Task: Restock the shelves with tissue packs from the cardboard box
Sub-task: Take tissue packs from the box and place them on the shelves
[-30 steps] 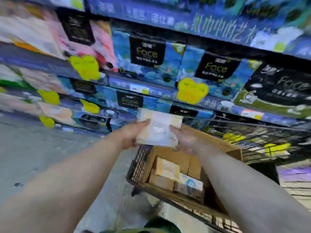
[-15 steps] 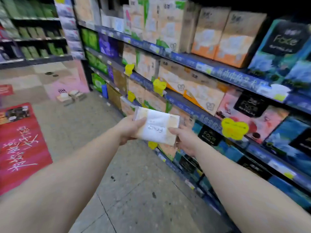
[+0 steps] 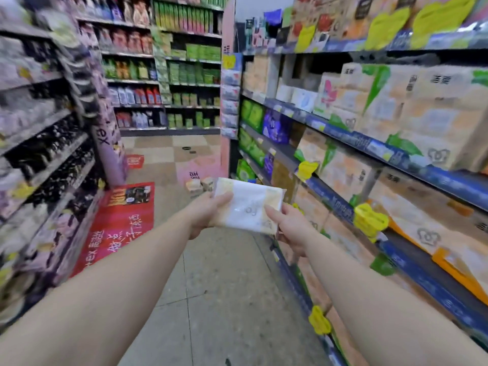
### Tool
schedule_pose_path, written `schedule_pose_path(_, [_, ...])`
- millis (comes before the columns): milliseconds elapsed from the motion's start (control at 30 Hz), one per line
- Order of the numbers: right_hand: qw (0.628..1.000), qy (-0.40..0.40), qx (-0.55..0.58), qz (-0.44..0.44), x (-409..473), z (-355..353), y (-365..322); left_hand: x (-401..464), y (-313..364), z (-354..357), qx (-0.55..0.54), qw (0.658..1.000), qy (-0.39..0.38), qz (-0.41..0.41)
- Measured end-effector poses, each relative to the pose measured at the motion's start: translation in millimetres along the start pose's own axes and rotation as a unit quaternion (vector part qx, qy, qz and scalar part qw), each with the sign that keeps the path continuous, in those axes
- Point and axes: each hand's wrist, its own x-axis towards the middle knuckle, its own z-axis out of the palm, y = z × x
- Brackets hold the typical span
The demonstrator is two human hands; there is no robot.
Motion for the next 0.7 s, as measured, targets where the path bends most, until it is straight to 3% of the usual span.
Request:
schedule_pose_path(200, [0.996,-0.041,-0.034,-0.072,159.1,18.9,-54.9,123.3,48.1,-61.9,0.066,0.997,0.021,0.023])
schedule_pose_path(433, [0.993,-0.077,-0.071,-0.052,320.7,46.5,-107.5,267.1,81.9,-131.1,0.041,0.996,0.074,0.042])
schedule_pose_path(567, [0.994,-0.095,-0.036,-0.039,423.1,50.2,-123.6,375.1,97.2,-166.8,0.026,0.996,0.058,0.062])
schedule_pose_path(700, [0.997,-0.057,-0.011,-0.045,522.5,63.8,-142.8,484.2,123.1,-209.2,0.047,0.997,0.028,0.061])
